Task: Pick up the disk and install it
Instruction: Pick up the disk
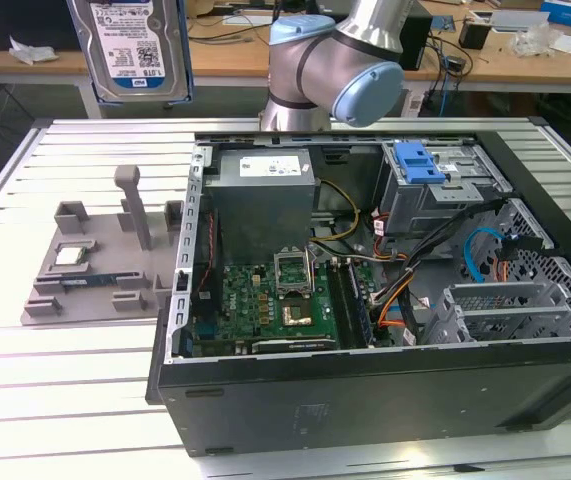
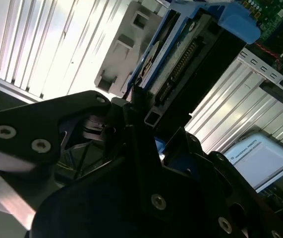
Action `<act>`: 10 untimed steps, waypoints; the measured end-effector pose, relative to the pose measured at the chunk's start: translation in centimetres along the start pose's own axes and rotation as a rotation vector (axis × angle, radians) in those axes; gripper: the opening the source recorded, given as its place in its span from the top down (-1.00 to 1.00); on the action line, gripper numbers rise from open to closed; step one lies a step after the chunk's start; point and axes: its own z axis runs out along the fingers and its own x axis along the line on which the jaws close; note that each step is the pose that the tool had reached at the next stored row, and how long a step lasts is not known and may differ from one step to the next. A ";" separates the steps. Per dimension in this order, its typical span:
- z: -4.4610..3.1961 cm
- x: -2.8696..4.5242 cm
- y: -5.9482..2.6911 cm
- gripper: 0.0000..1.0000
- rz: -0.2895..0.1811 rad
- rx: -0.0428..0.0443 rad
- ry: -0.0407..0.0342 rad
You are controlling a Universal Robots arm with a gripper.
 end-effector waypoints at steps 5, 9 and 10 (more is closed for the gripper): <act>-0.01 1.24 -0.54 0.27 0.000 0.0001 0.0004; -0.02 2.31 -0.99 0.27 0.000 0.0000 0.0007; -0.02 2.60 -1.09 0.27 0.000 -0.0001 0.0007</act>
